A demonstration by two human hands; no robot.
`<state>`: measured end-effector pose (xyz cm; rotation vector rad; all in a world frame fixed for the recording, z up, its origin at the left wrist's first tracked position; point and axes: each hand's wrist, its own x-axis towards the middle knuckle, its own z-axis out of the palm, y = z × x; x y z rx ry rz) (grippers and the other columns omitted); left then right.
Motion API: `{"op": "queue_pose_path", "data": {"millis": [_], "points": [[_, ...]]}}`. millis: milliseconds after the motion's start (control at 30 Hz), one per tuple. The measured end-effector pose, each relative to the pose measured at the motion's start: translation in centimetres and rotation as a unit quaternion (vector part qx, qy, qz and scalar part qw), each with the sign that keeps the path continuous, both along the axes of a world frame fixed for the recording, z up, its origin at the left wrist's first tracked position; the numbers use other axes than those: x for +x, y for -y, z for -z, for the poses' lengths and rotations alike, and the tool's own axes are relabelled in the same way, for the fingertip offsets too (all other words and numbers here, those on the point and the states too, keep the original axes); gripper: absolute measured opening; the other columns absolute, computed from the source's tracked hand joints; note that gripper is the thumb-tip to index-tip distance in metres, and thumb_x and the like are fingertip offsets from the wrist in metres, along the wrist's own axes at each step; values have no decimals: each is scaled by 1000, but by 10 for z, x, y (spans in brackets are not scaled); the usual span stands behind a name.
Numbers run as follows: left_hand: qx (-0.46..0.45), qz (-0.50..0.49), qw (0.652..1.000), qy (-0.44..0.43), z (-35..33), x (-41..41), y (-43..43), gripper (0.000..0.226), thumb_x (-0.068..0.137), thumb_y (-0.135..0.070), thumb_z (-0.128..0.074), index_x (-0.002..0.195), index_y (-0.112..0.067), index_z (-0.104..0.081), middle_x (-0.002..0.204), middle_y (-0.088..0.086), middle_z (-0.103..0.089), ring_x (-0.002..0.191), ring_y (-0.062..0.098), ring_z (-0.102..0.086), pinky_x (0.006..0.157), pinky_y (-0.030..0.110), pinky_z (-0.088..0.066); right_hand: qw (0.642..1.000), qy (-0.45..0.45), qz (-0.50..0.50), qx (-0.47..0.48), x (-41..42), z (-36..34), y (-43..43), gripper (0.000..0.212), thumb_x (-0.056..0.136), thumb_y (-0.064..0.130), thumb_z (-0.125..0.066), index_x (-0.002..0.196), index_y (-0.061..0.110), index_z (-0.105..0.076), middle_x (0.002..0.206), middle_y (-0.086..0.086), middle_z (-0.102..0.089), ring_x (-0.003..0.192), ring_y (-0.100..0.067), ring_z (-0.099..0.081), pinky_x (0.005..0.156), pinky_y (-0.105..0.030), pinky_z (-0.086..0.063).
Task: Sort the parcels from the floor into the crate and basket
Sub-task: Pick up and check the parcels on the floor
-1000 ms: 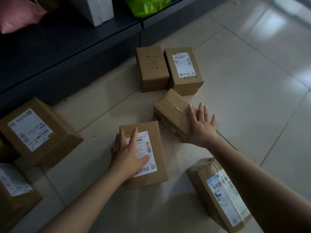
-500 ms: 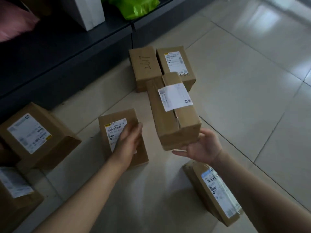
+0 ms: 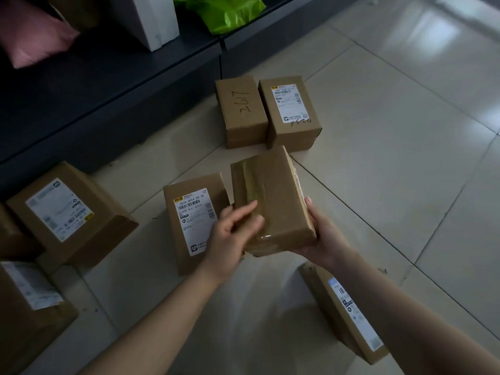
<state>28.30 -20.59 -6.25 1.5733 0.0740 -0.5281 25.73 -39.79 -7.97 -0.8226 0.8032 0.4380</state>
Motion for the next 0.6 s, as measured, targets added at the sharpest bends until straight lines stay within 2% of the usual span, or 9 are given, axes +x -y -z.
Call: {"op": "queue_pose_path", "data": {"millis": [67, 133, 200, 300, 367, 433, 500, 533, 600], "points": [[-38, -115, 992, -31, 4, 6, -8, 26, 84, -13, -67, 105, -27, -61, 110, 0, -62, 109, 26, -59, 96, 41, -48, 1000, 6, 14, 20, -6, 2, -5, 59, 81, 50, -56, 128, 15, -56, 120, -15, -66, 103, -29, -67, 82, -47, -56], [-81, -114, 986, -84, 7, 15, -20, 45, 74, -21, -77, 112, -19, -53, 102, 0, -66, 99, 22, -65, 80, 36, -53, 999, 23, 19, 39, -7, 6, -9, 39, 90, 42, -48, 113, 15, -66, 100, -10, -73, 86, -23, -72, 70, -42, -59], [-123, -68, 984, -110, 5, 17, -32, 62, 59, -30, -80, 113, -13, -56, 90, -2, -72, 84, 16, -70, 67, 26, -53, 997, 53, -2, 59, 1, 4, -21, 42, 100, 30, -36, 97, 16, -76, 86, -6, -74, 76, -20, -71, 66, -38, -59], [-68, -100, 988, -99, 0, 19, -53, 73, 60, -35, -81, 125, -16, -53, 110, 2, -69, 98, 17, -67, 77, 29, -52, 982, 56, -142, -116, 24, 3, -51, 44, 99, 41, -37, 114, 13, -68, 92, -4, -66, 85, -19, -60, 73, -31, -48], [-14, -150, 984, -96, 9, 27, -73, 79, 73, -59, -63, 137, -17, -44, 129, 4, -58, 116, 19, -57, 90, 33, -47, 942, 51, -203, -263, 40, 8, -64, 48, 100, 48, -31, 123, 18, -60, 115, -1, -62, 105, -17, -57, 92, -33, -44], [28, -209, 967, -140, 23, 35, -91, 79, 83, -68, -42, 140, -13, -45, 139, 9, -52, 125, 19, -51, 100, 32, -42, 941, 32, -210, -264, 51, 14, -76, 58, 97, 57, -30, 139, 20, -46, 141, -2, -47, 130, -22, -44, 112, -44, -32], [26, -185, 963, -192, 35, 30, -97, 57, 89, -60, -39, 97, -14, -72, 94, 6, -75, 85, 14, -69, 73, 20, -54, 962, 10, -201, -187, 59, 22, -86, 52, 96, 54, -37, 128, 17, -55, 130, -5, -56, 118, -22, -55, 103, -42, -42], [4, -156, 968, -196, 35, 26, -96, 46, 91, -51, -43, 69, -24, -73, 63, -7, -72, 59, 6, -66, 58, 16, -52, 968, 15, -194, -160, 62, 22, -90, 41, 97, 47, -40, 111, 16, -63, 110, -6, -67, 97, -17, -64, 88, -33, -52], [-75, -117, 961, -240, 1, 20, -85, 73, 98, -17, -45, 29, -38, -51, 35, -26, -52, 38, -10, -55, 45, 1, -39, 976, 31, -178, -122, 64, 9, -100, 34, 99, 30, -40, 87, 13, -67, 72, -1, -72, 63, -9, -67, 58, -20, -52]]}}
